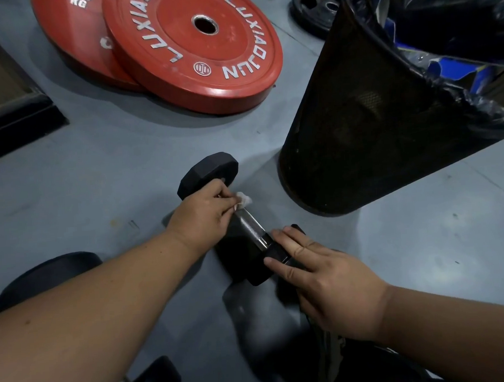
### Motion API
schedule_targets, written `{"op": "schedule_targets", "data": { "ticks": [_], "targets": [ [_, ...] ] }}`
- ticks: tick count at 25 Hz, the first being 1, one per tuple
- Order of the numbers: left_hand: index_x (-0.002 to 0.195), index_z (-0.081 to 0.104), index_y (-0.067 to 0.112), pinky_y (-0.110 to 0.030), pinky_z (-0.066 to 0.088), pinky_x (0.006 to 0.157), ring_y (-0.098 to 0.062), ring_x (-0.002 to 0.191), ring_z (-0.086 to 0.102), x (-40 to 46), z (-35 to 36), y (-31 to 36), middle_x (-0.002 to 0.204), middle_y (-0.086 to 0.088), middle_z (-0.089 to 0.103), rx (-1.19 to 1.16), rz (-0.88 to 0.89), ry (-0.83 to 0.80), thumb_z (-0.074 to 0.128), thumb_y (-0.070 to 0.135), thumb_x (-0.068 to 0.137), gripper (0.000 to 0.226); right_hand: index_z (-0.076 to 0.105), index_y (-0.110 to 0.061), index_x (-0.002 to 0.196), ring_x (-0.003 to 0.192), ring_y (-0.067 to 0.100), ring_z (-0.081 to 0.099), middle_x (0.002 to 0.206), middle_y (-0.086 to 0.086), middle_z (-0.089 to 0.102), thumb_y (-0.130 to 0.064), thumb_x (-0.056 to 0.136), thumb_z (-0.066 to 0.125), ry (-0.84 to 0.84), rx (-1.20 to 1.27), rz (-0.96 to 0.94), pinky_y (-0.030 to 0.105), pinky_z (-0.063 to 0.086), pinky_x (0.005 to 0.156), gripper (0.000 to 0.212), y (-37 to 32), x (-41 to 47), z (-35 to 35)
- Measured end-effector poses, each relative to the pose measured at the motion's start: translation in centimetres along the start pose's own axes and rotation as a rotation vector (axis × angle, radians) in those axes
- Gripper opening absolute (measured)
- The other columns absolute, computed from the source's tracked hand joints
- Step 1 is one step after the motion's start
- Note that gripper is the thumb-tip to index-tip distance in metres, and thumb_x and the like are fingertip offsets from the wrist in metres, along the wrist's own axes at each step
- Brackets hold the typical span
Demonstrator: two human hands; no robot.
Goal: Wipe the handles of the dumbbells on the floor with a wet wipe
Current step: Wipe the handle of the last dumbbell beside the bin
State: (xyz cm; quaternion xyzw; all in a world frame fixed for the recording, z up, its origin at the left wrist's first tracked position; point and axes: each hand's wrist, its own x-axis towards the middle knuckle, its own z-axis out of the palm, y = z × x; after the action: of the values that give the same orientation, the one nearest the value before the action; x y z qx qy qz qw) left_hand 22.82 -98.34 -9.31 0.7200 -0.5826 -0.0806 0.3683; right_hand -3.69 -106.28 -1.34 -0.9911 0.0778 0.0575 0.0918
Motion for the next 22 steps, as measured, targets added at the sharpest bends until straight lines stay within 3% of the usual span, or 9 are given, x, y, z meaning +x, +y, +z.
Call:
{"op": "schedule_targets", "data": {
  "ticks": [5,8,12,17,22],
  "targets": [
    [0.100,0.076,0.008,-0.025,0.052,0.079,-0.019,0.079,0.062,-1.4,-0.4,1.3,0.091,-0.006,0.062,0.019,0.211,-0.052,0.059,0.013,0.087,0.022,0.053,-0.032,0.145,0.151,0.025,0.028,0.165,0.005,0.027,-0.033,0.087,0.044,-0.037,-0.081,-0.079,0.040,0.059,0.078,0.058,-1.1,0.3,-0.3],
    [0.098,0.075,0.012,-0.032,0.053,0.068,-0.020,0.072,0.061,-2.5,0.1,2.1,0.090,-0.005,0.062,0.024,0.284,-0.151,0.056,0.018,0.086,0.023,0.055,-0.033,0.144,0.152,0.022,0.028,0.165,0.003,0.028,-0.034,0.084,0.045,-0.073,-0.122,-0.126,0.038,0.059,0.077,0.060,-1.7,0.7,-0.1],
    [0.092,0.073,0.010,-0.038,0.054,0.060,-0.026,0.072,0.062,-3.7,1.0,2.9,0.090,-0.006,0.062,-0.043,0.295,-0.236,0.050,0.016,0.083,0.025,0.051,-0.030,0.147,0.155,0.022,0.014,0.168,0.006,0.019,-0.031,0.086,0.043,-0.071,-0.098,-0.102,0.044,0.059,0.077,0.062,-1.3,0.6,0.2],
    [0.099,0.075,0.016,-0.036,0.055,0.062,-0.023,0.075,0.062,-3.0,0.4,1.9,0.091,-0.002,0.062,-0.011,0.243,-0.192,0.056,0.020,0.087,0.023,0.051,-0.028,0.147,0.155,0.023,0.014,0.168,0.006,0.018,-0.029,0.086,0.044,-0.053,-0.068,-0.130,0.042,0.059,0.087,0.061,-1.5,0.7,0.2],
    [0.100,0.077,0.024,-0.036,0.058,0.069,-0.021,0.083,0.068,-1.5,-0.8,-0.5,0.095,0.006,0.063,0.015,-0.009,-0.022,0.053,0.033,0.087,0.029,0.054,-0.029,0.145,0.155,0.022,0.018,0.167,0.003,0.021,-0.029,0.086,0.043,-0.037,-0.051,-0.129,0.042,0.058,0.088,0.060,-1.5,0.6,0.3]
  ]
}}
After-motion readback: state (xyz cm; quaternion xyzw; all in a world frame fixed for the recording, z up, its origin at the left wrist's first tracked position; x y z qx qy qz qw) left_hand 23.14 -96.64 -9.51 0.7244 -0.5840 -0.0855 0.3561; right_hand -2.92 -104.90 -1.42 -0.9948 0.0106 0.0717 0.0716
